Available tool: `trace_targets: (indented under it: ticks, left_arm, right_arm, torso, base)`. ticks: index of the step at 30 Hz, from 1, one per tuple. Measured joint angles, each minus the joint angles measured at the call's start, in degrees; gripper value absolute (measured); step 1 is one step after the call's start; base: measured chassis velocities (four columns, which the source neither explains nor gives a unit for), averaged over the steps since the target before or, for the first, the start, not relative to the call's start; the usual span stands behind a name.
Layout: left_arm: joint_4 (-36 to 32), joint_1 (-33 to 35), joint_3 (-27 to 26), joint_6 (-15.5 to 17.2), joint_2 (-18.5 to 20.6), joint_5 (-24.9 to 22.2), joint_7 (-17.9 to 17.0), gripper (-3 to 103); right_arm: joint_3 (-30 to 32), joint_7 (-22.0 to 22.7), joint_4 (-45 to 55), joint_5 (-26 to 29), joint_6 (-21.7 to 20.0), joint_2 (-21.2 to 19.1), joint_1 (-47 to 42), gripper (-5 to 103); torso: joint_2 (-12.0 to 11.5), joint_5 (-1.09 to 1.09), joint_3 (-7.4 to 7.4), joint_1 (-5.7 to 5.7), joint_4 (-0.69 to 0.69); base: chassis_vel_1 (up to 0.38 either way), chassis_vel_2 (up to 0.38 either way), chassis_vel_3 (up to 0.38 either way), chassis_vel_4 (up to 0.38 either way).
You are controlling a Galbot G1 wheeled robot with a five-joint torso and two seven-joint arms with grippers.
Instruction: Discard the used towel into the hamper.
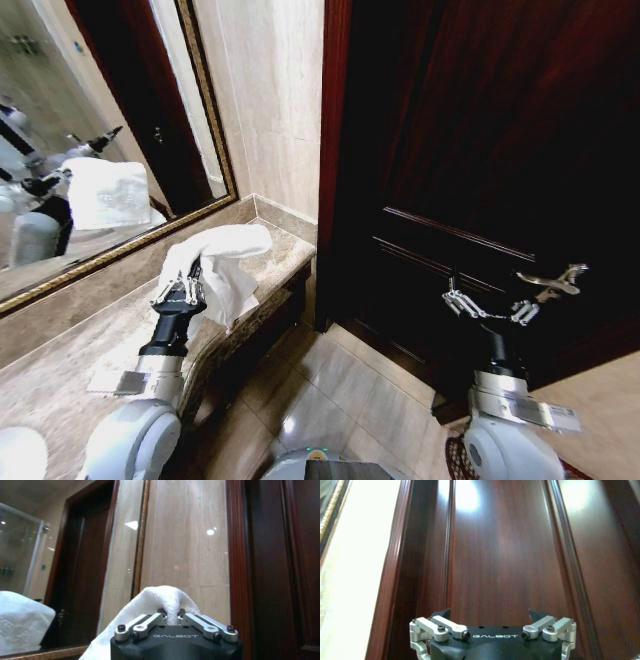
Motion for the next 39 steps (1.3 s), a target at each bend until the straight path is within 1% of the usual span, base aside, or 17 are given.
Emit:
trace_targets:
  ticks: [7, 14, 17, 22, 24, 29, 31, 32, 34, 35, 37, 38, 39]
  left_arm:
    - [-0.04, -0.11, -0.23, 0.0, 0.48, -1.37, 0.1, 4]
    - [-0.11, -0.08, -0.22, 0.01, 0.51, -1.65, 0.27, 4]
    - [-0.66, -0.26, -0.22, 0.0, 0.51, -3.09, 0.45, 4]
    - [-0.88, -0.39, -0.35, 0.01, 0.7, -3.91, 0.55, 4]
    - [-0.93, -0.38, -0.37, 0.02, 0.73, -4.13, 0.64, 4]
    - [-0.95, -0.47, -0.29, 0.02, 0.73, -4.47, 0.88, 4]
    - [-0.74, -0.57, -0.13, 0.03, 0.77, -4.68, 1.0, 4]
    - [-0.74, -0.57, -0.13, 0.03, 0.77, -4.68, 1.0, 4]
    - [-0.62, -0.63, 0.06, 0.05, 0.87, -5.25, 1.52, 4]
    - [-0.58, -0.61, 0.39, 0.08, 0.98, -6.18, 2.24, 4]
    - [-0.54, -0.59, 0.54, 0.1, 1.07, -6.63, 2.52, 4]
    - [-0.37, -0.55, 0.94, 0.29, 1.3, -7.98, 3.28, 4]
    - [-0.37, -0.55, 0.94, 0.29, 1.3, -7.98, 3.28, 4]
  right_arm:
    - [0.27, 0.2, -0.27, -0.3, 0.31, 0.17, 0.25, 100]
    - [0.29, 0.61, -0.3, -0.3, 0.33, 0.27, 0.28, 100]
    - [0.13, 0.69, -0.28, -0.46, 0.5, 0.57, -0.01, 100]
    - [-0.18, 0.69, -0.27, -0.88, 0.63, 0.77, -0.1, 100]
    - [-0.19, 0.75, -0.21, -0.92, 0.62, 0.77, -0.08, 100]
    - [-0.08, 1.88, 0.44, -1.15, -0.09, 0.86, -0.27, 100]
    - [0.11, 3.39, 1.33, -1.46, -1.11, 1.44, -0.79, 100]
    - [0.11, 3.39, 1.33, -1.46, -1.11, 1.44, -0.79, 100]
    - [0.46, 4.75, 2.17, -2.09, -1.95, 2.52, -1.61, 100]
    - [0.71, 5.77, 2.73, -2.92, -2.33, 3.73, -2.32, 100]
    - [0.73, 6.01, 2.86, -3.24, -2.35, 4.1, -2.59, 100]
    - [0.69, 6.38, 3.14, -4.01, -2.34, 5.07, -3.39, 100]
    - [0.69, 6.38, 3.14, -4.01, -2.34, 5.07, -3.39, 100]
  torso:
    - [0.0, 0.0, 0.0, 0.0, -0.01]
    - [0.0, 0.0, 0.0, 0.0, -0.01]
    - [0.0, 0.0, 0.0, 0.0, -0.01]
    - [0.0, -0.01, 0.0, 0.0, -0.02]
    - [0.0, 0.0, 0.0, 0.0, -0.01]
    - [0.01, 0.0, -0.01, -0.01, 0.0]
    - [0.01, 0.0, -0.01, -0.01, 0.0]
    - [0.01, 0.0, -0.01, -0.01, 0.0]
    - [0.01, 0.01, -0.01, -0.01, 0.0]
    - [0.01, 0.01, -0.01, -0.01, 0.0]
    - [0.01, 0.0, -0.01, -0.01, -0.02]
    - [0.01, -0.01, 0.0, -0.01, 0.0]
    - [0.01, -0.01, 0.0, -0.01, 0.0]
  base:
    - [-0.061, -0.07, -0.064, -0.055]
    - [-0.096, -0.091, -0.087, -0.095]
    - [-0.112, -0.095, -0.108, -0.119]
    - [-0.119, -0.128, -0.121, -0.132]
    - [-0.11, -0.129, -0.121, -0.115]
    - [-0.128, -0.129, -0.128, -0.124]
    - [-0.107, -0.12, -0.117, -0.113]
    - [-0.107, -0.116, -0.117, -0.113]
    - [-0.125, -0.113, -0.114, -0.137]
    - [-0.141, -0.126, -0.113, -0.13]
    - [-0.14, -0.126, -0.113, -0.123]
    - [-0.105, -0.13, -0.131, -0.117]
    - [-0.105, -0.13, -0.131, -0.117]
